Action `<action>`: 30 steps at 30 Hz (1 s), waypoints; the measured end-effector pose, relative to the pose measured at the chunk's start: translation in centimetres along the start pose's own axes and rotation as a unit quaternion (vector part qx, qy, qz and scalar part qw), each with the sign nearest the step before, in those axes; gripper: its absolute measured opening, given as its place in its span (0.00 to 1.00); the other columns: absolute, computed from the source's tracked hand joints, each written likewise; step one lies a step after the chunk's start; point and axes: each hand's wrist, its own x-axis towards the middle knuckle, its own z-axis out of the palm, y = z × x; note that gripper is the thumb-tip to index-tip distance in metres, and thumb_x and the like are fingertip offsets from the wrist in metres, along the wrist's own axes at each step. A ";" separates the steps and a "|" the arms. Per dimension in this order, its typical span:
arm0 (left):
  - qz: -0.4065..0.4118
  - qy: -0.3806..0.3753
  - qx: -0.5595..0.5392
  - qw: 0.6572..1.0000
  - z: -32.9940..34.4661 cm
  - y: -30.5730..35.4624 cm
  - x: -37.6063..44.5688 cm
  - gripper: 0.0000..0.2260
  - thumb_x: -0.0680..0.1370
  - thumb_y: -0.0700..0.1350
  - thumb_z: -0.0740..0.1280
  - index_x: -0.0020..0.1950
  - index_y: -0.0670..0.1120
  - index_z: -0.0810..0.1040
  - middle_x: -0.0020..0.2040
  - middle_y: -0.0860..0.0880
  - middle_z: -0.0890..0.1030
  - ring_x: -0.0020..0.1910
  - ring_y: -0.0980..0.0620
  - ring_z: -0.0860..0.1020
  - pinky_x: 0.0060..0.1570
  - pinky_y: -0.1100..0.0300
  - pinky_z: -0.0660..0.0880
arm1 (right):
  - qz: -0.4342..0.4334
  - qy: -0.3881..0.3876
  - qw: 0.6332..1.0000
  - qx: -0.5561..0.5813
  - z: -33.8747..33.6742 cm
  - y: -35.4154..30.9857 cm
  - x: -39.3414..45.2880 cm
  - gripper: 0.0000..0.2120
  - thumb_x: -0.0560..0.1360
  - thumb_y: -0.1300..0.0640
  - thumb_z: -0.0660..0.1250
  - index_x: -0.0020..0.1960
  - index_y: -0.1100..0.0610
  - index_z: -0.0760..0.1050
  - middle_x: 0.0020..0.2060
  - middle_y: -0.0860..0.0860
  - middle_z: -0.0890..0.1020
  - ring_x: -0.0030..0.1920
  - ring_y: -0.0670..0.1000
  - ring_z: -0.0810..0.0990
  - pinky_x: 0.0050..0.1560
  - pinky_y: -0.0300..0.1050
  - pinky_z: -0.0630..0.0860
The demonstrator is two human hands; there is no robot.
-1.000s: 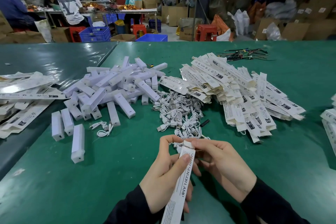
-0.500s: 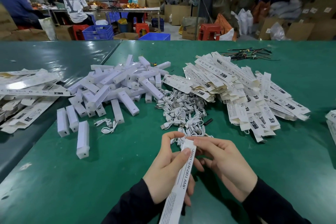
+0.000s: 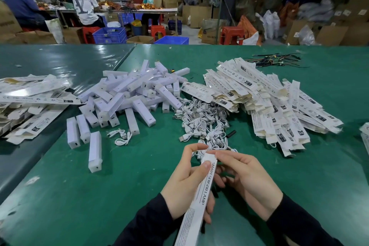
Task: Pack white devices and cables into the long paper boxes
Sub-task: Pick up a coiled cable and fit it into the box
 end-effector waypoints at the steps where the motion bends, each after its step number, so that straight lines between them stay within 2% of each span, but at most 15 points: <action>1: 0.001 0.000 -0.001 1.000 0.0 0.0 0.0 0.17 0.79 0.51 0.63 0.64 0.52 0.61 0.43 0.36 0.78 0.21 0.47 0.75 0.19 0.58 0.74 | 0.006 0.004 1.000 0.013 0.0 0.1 0.0 0.15 0.68 0.52 0.70 0.50 0.60 0.85 0.32 0.55 0.78 0.30 0.50 0.72 0.32 0.39 0.69; 4: -0.004 0.005 -0.005 1.000 0.1 -0.1 0.0 0.18 0.77 0.51 0.62 0.64 0.51 0.61 0.42 0.37 0.78 0.20 0.47 0.75 0.19 0.58 0.74 | 0.013 -0.002 1.000 0.027 -0.1 0.2 0.0 0.16 0.69 0.51 0.71 0.51 0.60 0.85 0.32 0.55 0.78 0.29 0.49 0.72 0.31 0.38 0.70; 6: -0.004 0.004 -0.008 1.000 0.1 -0.1 0.0 0.17 0.79 0.51 0.62 0.65 0.51 0.61 0.43 0.37 0.78 0.21 0.47 0.75 0.19 0.58 0.75 | 0.003 -0.007 1.000 0.013 0.0 0.1 -0.1 0.16 0.69 0.50 0.71 0.51 0.59 0.85 0.33 0.55 0.78 0.30 0.50 0.72 0.31 0.38 0.70; 11: -0.002 0.009 -0.008 1.000 -0.1 0.0 -0.1 0.16 0.80 0.51 0.62 0.64 0.50 0.62 0.43 0.36 0.78 0.21 0.47 0.75 0.19 0.57 0.75 | -0.093 0.019 0.992 -0.080 0.3 -0.3 -0.4 0.12 0.66 0.50 0.70 0.45 0.56 0.86 0.32 0.53 0.82 0.29 0.48 0.74 0.29 0.36 0.71; 13: 0.002 0.007 -0.006 1.000 0.0 -0.1 -0.1 0.17 0.77 0.50 0.62 0.64 0.50 0.62 0.43 0.37 0.78 0.21 0.47 0.75 0.19 0.58 0.75 | -0.087 0.014 0.994 -0.068 0.2 -0.4 -0.4 0.10 0.68 0.53 0.71 0.43 0.59 0.85 0.32 0.53 0.82 0.29 0.48 0.75 0.29 0.36 0.72; 15: 0.006 0.004 0.001 1.000 0.1 -0.3 -0.1 0.17 0.77 0.50 0.62 0.64 0.50 0.63 0.43 0.37 0.79 0.21 0.47 0.75 0.19 0.58 0.74 | -0.069 0.014 0.996 -0.050 0.2 -0.4 -0.4 0.05 0.72 0.62 0.69 0.42 0.62 0.83 0.31 0.53 0.80 0.29 0.49 0.75 0.27 0.38 0.72; 17: 0.006 -0.004 0.007 1.000 0.1 -0.3 -0.2 0.17 0.77 0.50 0.62 0.64 0.51 0.63 0.43 0.38 0.79 0.21 0.46 0.75 0.19 0.58 0.75 | -0.066 0.024 0.996 -0.055 0.0 -0.4 -0.4 0.07 0.74 0.67 0.67 0.40 0.63 0.82 0.30 0.55 0.78 0.29 0.50 0.74 0.26 0.39 0.71; 19: 0.005 -0.013 0.006 1.000 0.1 -0.3 -0.3 0.15 0.77 0.50 0.62 0.63 0.53 0.64 0.44 0.38 0.80 0.22 0.47 0.75 0.20 0.57 0.75 | -0.082 0.027 0.993 -0.078 -0.1 -0.4 -0.3 0.09 0.74 0.69 0.66 0.38 0.62 0.81 0.30 0.56 0.77 0.28 0.51 0.74 0.27 0.40 0.71; 22: 0.005 -0.033 -0.003 0.999 0.1 -0.3 -0.4 0.11 0.78 0.49 0.62 0.60 0.57 0.67 0.45 0.38 0.80 0.22 0.47 0.75 0.20 0.57 0.76 | -0.099 0.021 0.990 -0.101 -0.2 -0.6 -0.3 0.06 0.71 0.64 0.69 0.35 0.59 0.80 0.30 0.55 0.78 0.29 0.50 0.73 0.30 0.39 0.71; 25: 0.006 -0.041 -0.004 0.999 0.2 -0.3 -0.5 0.07 0.79 0.50 0.62 0.56 0.58 0.69 0.46 0.38 0.80 0.22 0.47 0.75 0.20 0.56 0.76 | -0.092 0.011 0.990 -0.107 -0.2 -1.0 -0.3 0.06 0.67 0.61 0.67 0.33 0.57 0.80 0.32 0.54 0.80 0.29 0.49 0.74 0.31 0.39 0.71; 28: 0.013 -0.020 0.018 1.000 0.4 -0.5 -0.3 0.06 0.79 0.50 0.62 0.54 0.58 0.68 0.45 0.40 0.80 0.22 0.46 0.75 0.20 0.56 0.76 | -0.083 0.017 0.989 -0.120 -0.6 -0.9 -0.1 0.12 0.72 0.68 0.68 0.33 0.57 0.81 0.33 0.55 0.81 0.32 0.50 0.75 0.31 0.40 0.72; 30: 0.022 0.001 0.036 0.999 0.5 -0.6 -0.3 0.05 0.78 0.50 0.62 0.53 0.57 0.67 0.44 0.41 0.81 0.22 0.46 0.75 0.20 0.55 0.76 | -0.076 0.032 0.990 -0.112 -0.6 -0.7 -0.1 0.12 0.73 0.70 0.66 0.35 0.59 0.83 0.33 0.56 0.81 0.32 0.50 0.76 0.30 0.40 0.73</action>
